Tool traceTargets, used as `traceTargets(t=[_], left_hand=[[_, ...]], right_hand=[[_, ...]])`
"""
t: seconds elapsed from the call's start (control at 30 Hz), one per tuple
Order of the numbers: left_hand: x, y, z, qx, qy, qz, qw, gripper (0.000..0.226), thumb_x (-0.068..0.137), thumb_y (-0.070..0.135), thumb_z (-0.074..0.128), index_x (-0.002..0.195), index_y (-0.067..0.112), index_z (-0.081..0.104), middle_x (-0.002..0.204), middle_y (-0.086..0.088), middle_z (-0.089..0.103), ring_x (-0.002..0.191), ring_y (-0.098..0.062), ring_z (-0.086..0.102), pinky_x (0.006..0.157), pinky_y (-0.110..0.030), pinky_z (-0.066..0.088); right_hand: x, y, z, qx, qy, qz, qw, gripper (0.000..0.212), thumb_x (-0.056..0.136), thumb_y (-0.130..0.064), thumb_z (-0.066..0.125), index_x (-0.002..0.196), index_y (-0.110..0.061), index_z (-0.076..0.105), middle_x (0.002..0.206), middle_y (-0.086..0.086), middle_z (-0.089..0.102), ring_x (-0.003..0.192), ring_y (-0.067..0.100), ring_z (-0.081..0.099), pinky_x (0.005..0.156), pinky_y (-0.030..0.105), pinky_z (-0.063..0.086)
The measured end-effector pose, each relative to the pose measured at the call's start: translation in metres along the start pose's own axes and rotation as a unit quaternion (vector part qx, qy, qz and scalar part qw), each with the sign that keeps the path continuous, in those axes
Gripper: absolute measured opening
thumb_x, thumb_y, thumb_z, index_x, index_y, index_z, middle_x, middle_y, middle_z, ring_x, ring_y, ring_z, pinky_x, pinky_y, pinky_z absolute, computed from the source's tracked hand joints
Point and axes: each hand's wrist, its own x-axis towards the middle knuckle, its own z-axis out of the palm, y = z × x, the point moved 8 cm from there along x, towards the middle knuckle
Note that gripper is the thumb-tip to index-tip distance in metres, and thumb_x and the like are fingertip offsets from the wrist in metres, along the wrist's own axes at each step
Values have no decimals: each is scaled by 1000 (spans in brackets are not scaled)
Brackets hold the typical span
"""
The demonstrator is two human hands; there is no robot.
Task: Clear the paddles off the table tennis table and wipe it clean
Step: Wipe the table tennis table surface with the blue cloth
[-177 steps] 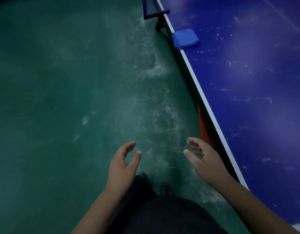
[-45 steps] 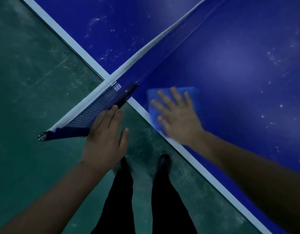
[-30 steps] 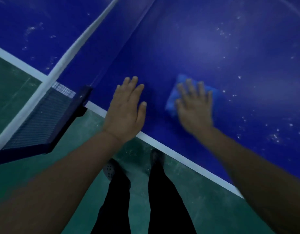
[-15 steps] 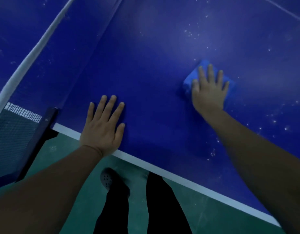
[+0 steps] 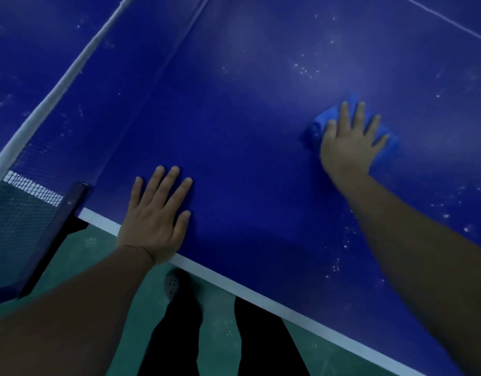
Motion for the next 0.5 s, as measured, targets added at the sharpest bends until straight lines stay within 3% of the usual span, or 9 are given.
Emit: traceTargets(t=[0.07,0.13,0.2,0.3,0.37,0.43,0.5], left_hand=[[-1,-1,1,1,-2,0,1000,62,101,47,23,158,23,20,167,-2,11,155,-21,-2,123,-55,4],[-1,-1,0,3,1,-1,1000,63,100,47,24,158,22,22,167,-3,11,155,-22,0,122,-55,4],[-1,1,-1,0,7,7,1000,63,100,46,25,158,21,23,167,-3,12,155,-23,0,122,-56,4],[-2,4,-2,-7,19,34,999,62,100,43,26,157,21,24,167,-5,11,155,-25,0,122,-56,3],[-3,5,-2,-7,20,49,999,60,100,42,25,157,23,24,167,-4,12,155,-26,0,122,-56,3],[-3,6,-1,-2,15,61,998,58,101,43,24,156,24,25,166,-4,13,155,-26,0,122,-56,3],[-3,7,0,-3,15,70,997,58,101,43,23,156,24,26,166,-4,15,154,-26,1,122,-56,2]], right_hand=[[-49,-37,11,-29,20,-87,996,56,103,-45,22,158,-32,20,166,-1,12,152,36,8,117,66,7],[-112,-81,36,-62,-16,-301,952,56,101,-46,25,155,-31,30,164,0,23,150,36,16,117,66,11],[-119,-73,40,-93,-47,-363,926,57,100,-48,26,153,-31,35,162,0,28,149,36,21,116,65,14],[-43,18,10,-82,-16,-151,985,60,98,-49,19,155,-33,27,165,-1,20,151,34,15,117,63,11],[-20,80,-2,-54,-35,-36,997,59,101,-50,14,158,-35,14,167,-5,5,153,29,0,120,60,2],[-37,96,-3,-29,-35,-7,999,57,104,-50,13,159,-34,8,167,-6,-1,153,29,-5,120,59,-2],[-87,81,10,-57,-23,-37,997,58,103,-49,14,158,-33,13,167,-2,6,153,33,1,120,60,3]])
